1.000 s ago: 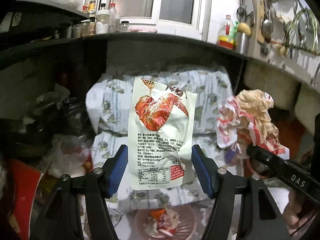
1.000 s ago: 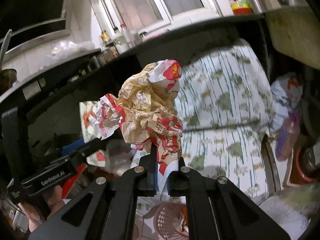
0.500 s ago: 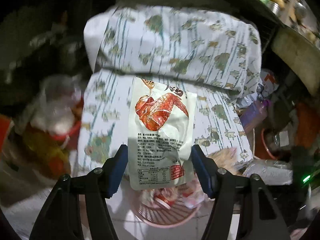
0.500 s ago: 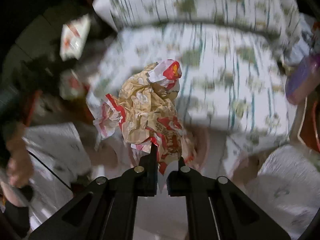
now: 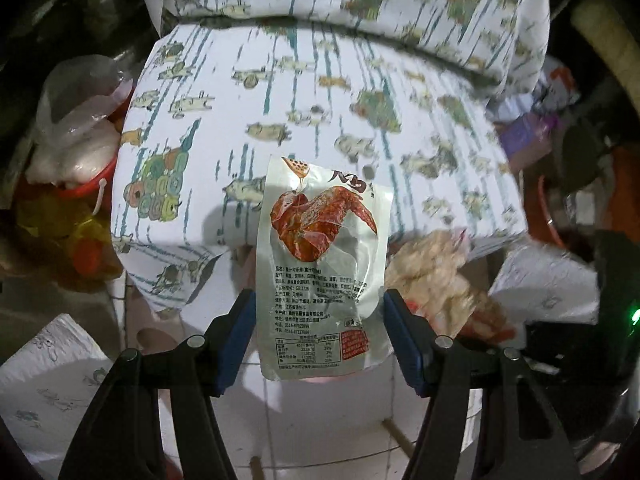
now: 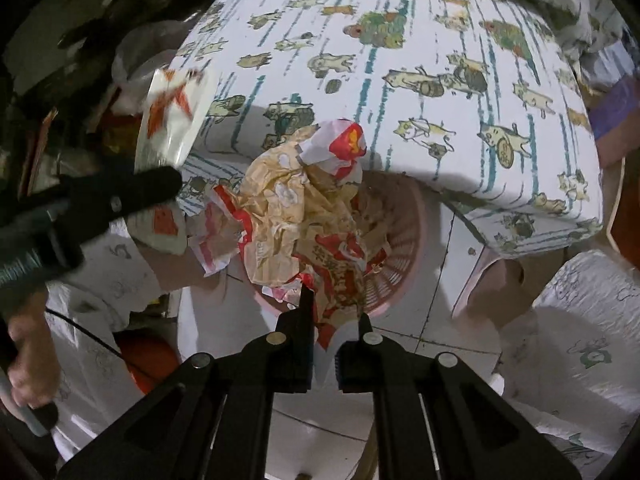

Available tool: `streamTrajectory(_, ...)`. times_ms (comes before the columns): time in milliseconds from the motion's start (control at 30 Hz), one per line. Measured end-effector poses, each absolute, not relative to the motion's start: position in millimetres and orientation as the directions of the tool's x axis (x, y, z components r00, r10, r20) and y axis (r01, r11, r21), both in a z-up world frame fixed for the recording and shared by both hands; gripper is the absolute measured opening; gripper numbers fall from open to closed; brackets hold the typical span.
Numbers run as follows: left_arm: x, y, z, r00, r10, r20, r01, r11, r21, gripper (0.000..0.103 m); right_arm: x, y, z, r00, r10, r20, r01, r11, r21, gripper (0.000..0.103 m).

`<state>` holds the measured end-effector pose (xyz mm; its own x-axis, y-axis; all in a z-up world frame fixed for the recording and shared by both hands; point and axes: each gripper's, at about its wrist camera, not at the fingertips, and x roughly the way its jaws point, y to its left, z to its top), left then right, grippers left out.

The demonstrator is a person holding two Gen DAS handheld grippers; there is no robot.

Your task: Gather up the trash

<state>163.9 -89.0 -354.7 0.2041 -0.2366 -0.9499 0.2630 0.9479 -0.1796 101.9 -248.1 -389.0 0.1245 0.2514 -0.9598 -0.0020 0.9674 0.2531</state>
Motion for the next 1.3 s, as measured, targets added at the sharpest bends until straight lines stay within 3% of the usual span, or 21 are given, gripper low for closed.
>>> streamTrajectory(133,167,-85,-366,0.174,-0.218,-0.960,0.253,0.952,-0.170,0.066,105,-256,-402,0.100,0.228,-0.968,0.040,0.972,0.233,0.011)
streamTrajectory(333,171,-84,-379,0.096,-0.263,-0.960,0.233,0.944,-0.236,0.066,105,-261,-417,0.041,0.308,-0.951,0.102,0.945,0.310,0.011)
streamTrajectory(467,172,-85,-377,0.096,-0.307,-0.947,0.229,0.932,-0.279,0.067,104,-264,-411,0.061,0.299,-0.952,0.110,0.946,0.305,0.022)
streamTrajectory(567,174,-84,-373,0.115,-0.311,-0.943,0.230,0.932,-0.279,0.078,106,-267,-405,0.084,0.299,-0.951,0.116,0.945,0.307,0.033)
streamTrajectory(700,175,-83,-365,0.154,-0.287,-0.946,0.242,0.939,-0.245,0.082,107,-270,-398,0.108,0.309,-0.945,0.122,0.939,0.321,0.034)
streamTrajectory(867,176,-79,-354,0.216,-0.263,-0.940,0.242,0.947,-0.209,0.084,108,-273,-387,0.151,0.292,-0.944,0.106,0.945,0.309,0.035)
streamTrajectory(1033,173,-76,-337,0.344,-0.177,-0.922,0.232,0.968,-0.100,0.084,106,-268,-353,0.316,0.243,-0.917,0.047,0.961,0.271,0.042)
streamTrajectory(1133,164,-76,-315,0.473,-0.137,-0.871,0.235,0.972,-0.025,0.085,103,-268,-336,0.404,0.231,-0.885,0.041,0.962,0.269,0.042)
streamTrajectory(1300,157,-69,-284,0.590,-0.180,-0.787,0.225,0.973,-0.054,0.087,103,-276,-320,0.485,0.224,-0.845,0.057,0.956,0.286,0.042)
